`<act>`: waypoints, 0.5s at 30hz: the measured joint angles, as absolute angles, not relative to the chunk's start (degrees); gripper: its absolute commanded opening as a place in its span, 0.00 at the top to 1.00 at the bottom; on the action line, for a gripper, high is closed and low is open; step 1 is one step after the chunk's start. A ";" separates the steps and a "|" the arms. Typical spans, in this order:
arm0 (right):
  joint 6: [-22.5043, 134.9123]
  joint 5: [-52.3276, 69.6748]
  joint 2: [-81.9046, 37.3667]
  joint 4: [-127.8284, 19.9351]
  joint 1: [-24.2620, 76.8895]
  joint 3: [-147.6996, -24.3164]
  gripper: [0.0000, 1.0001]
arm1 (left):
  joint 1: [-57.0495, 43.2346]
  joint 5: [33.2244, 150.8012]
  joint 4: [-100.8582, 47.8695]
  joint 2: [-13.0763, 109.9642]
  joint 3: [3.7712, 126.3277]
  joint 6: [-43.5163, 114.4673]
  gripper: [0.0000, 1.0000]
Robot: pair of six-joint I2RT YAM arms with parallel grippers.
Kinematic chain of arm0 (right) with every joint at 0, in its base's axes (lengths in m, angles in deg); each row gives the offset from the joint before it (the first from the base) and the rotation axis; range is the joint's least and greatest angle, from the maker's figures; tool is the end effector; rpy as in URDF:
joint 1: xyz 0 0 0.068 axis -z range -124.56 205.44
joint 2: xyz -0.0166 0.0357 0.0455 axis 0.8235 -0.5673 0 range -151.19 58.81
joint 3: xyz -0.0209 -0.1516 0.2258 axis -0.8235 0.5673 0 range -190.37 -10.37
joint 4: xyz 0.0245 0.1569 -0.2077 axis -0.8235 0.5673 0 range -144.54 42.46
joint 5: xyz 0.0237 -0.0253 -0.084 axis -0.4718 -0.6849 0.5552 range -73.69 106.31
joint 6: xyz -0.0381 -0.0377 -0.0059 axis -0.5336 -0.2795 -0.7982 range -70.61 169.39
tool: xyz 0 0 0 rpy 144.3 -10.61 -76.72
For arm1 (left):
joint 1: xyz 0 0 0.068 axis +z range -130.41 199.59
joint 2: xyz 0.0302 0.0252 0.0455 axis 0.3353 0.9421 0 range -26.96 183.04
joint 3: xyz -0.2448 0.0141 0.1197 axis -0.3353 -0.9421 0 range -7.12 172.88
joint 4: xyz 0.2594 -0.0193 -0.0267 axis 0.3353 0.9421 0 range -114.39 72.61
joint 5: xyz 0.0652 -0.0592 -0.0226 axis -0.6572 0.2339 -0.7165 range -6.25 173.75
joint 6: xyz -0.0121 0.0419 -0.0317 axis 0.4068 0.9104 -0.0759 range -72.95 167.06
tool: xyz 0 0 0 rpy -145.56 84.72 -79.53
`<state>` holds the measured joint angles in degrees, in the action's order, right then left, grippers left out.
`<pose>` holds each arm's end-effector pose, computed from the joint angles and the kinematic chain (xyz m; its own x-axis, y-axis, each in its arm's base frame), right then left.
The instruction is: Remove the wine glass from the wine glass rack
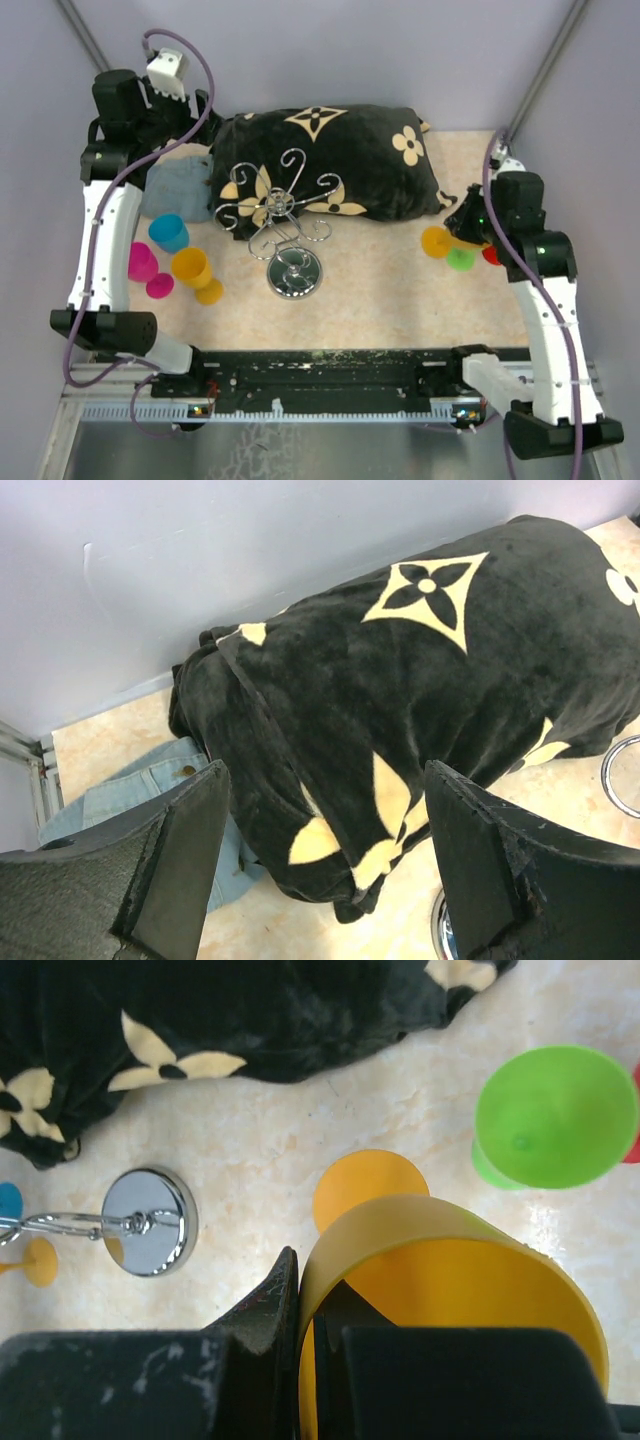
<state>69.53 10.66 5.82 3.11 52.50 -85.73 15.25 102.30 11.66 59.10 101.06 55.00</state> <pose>0.1537 0.0115 0.4097 -0.5869 0.3130 -0.7467 0.0754 0.9394 0.3345 0.3091 -0.0349 0.4989 -0.1853 0.1455 -0.9719 0.4093 0.9106 0.0583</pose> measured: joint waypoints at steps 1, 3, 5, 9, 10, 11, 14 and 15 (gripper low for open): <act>69.77 11.32 4.97 2.56 50.82 -85.33 1.00 | 15.25 102.25 11.88 59.19 101.06 55.02 0.17; 70.45 12.65 2.98 0.90 48.35 -84.24 1.00 | 15.25 102.12 12.17 59.23 101.10 55.04 0.17; 70.97 13.62 1.03 -0.61 47.28 -83.04 1.00 | 15.25 101.88 12.56 59.25 101.35 55.26 0.17; 71.50 15.95 -1.31 -3.08 46.49 -79.67 1.00 | 15.25 101.40 13.02 59.19 101.72 56.01 0.17; 71.48 16.83 -1.70 -3.34 46.12 -78.84 1.00 | 15.25 101.29 13.10 59.19 101.72 56.11 0.17; 71.48 17.55 -2.11 -3.67 45.66 -78.12 1.00 | 15.25 101.25 13.26 59.19 101.72 56.16 0.17; 71.45 19.52 -3.45 -5.35 43.93 -76.00 1.00 | 15.25 101.16 13.54 59.19 101.72 56.16 0.17; 71.48 20.11 -3.99 -6.29 43.32 -75.06 1.00 | 15.25 101.16 13.70 59.19 101.72 56.16 0.17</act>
